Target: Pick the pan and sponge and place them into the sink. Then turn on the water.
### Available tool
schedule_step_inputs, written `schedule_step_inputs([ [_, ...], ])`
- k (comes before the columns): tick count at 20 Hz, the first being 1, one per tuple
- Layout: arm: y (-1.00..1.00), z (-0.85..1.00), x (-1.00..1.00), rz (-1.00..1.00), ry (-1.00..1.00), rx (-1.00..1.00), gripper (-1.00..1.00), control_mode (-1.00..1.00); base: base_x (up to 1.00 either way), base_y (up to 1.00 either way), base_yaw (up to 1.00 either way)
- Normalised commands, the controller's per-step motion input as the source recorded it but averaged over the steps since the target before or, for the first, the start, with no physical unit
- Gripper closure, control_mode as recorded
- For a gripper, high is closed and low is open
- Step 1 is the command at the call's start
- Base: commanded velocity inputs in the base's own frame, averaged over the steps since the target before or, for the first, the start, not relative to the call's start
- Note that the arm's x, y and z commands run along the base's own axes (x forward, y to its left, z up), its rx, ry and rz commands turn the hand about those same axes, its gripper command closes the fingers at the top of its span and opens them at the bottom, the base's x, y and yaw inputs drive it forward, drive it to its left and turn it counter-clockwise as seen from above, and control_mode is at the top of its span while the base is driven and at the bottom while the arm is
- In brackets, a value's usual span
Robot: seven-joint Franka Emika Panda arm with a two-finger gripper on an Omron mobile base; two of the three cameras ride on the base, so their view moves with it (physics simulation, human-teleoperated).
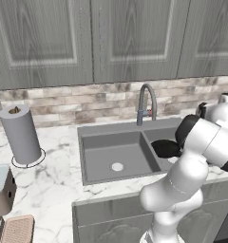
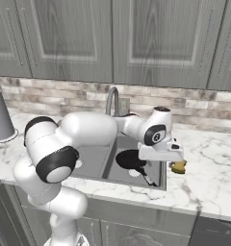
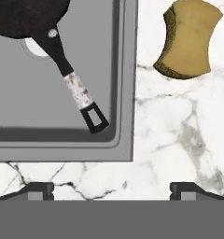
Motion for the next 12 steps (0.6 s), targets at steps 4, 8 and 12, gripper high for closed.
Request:
schedule_step_inputs([
  [4,-0.24,0.03,0.07,-0.20,-0.17,0.00,-1.00,-1.00,0.00,0.00,0.00],
  [8,-0.24,0.00,0.02,-0.05,-0.16,0.00,-1.00,-1.00,0.00,0.00,0.00],
  [12,-0.15,-0.15,0.08,0.00,-0.07,0.00,-1.00,-1.00,0.00,0.00,0.00],
])
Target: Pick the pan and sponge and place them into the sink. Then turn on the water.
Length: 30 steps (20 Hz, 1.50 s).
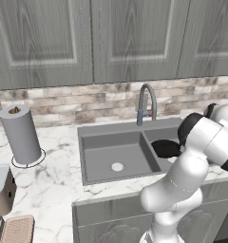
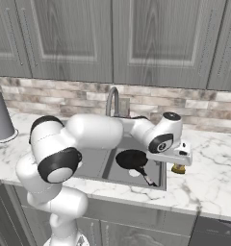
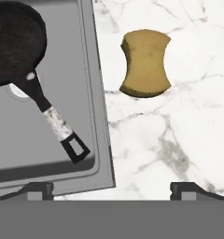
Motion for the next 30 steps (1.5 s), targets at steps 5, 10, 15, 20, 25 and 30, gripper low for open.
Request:
schedule_step_inputs([
  [5,-0.02,-0.18,0.21,0.00,-0.01,0.00,-1.00,-1.00,0.00,0.00,0.00],
  [10,-0.07,-0.22,0.26,0.00,0.00,0.00,-1.00,-1.00,0.00,0.00,0.00],
  [15,-0.31,-0.14,0.08,0.00,0.00,0.01,-1.00,-1.00,0.00,0.00,0.00],
  [20,-0.36,-0.08,0.06,0.00,0.00,0.01,-1.00,-1.00,0.00,0.00,0.00],
  [25,-0.07,-0.14,0.42,0.00,0.00,0.00,-1.00,-1.00,0.00,0.00,0.00],
  [30,0.00,-0.22,0.51,0.00,0.00,0.01,-1.00,-1.00,0.00,0.00,0.00],
])
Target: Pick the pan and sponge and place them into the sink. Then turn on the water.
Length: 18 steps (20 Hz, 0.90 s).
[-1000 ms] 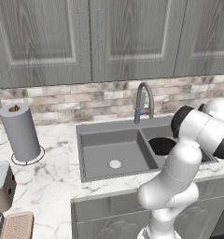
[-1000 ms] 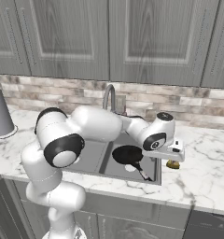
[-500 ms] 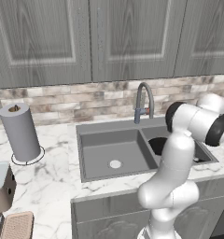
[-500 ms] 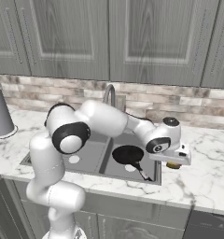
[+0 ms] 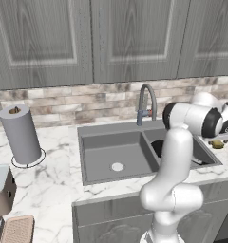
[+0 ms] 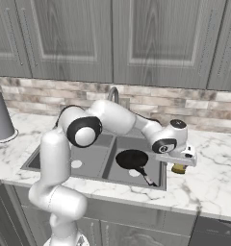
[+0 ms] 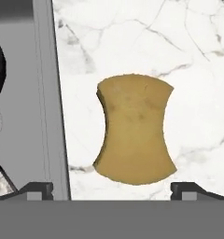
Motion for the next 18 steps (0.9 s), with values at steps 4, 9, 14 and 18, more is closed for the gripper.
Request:
schedule_step_inputs([
  [4,-0.24,-0.21,0.26,0.00,0.00,0.06,-1.00,-1.00,0.00,0.00,0.00],
  [9,-0.36,-0.19,0.10,0.00,0.00,0.06,-1.00,-1.00,0.00,0.00,0.00],
  [14,-0.14,-0.21,0.03,0.00,0.00,0.02,1.00,-1.00,0.00,0.00,0.00],
  [18,0.05,-0.07,-0.04,0.00,0.00,0.00,1.00,-1.00,0.00,0.00,0.00],
])
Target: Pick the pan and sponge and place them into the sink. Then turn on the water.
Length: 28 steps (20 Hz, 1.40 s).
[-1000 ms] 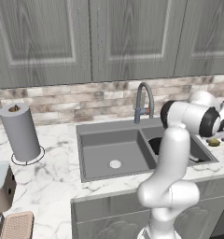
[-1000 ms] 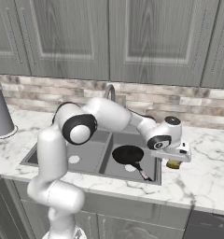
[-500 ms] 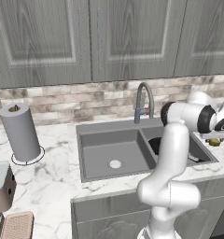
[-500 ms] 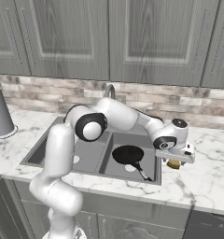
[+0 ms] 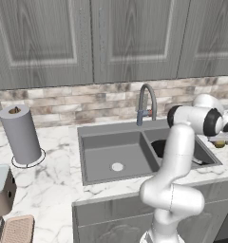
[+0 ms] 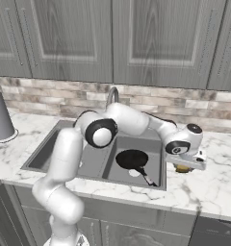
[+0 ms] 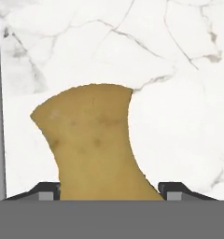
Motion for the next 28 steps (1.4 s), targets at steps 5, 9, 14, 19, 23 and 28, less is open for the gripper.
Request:
schedule_step_inputs([
  [5,0.66,0.19,-0.48,0.12,-0.02,0.00,1.00,-1.00,0.00,0.00,0.00],
  [9,1.00,0.38,-0.66,0.28,-0.08,-0.04,1.00,-1.00,0.00,0.00,0.00],
  [14,1.00,0.44,-0.39,0.30,-0.12,-0.06,1.00,-1.00,0.00,0.00,0.00],
  [19,1.00,0.13,0.09,0.17,-0.03,-0.01,1.00,-1.00,0.00,0.00,0.00],
  [23,0.91,0.00,0.36,0.04,0.05,0.00,1.00,-1.00,0.00,0.00,0.00],
  [28,0.24,-0.09,0.67,0.00,0.01,0.01,1.00,-1.00,0.00,0.00,0.00],
])
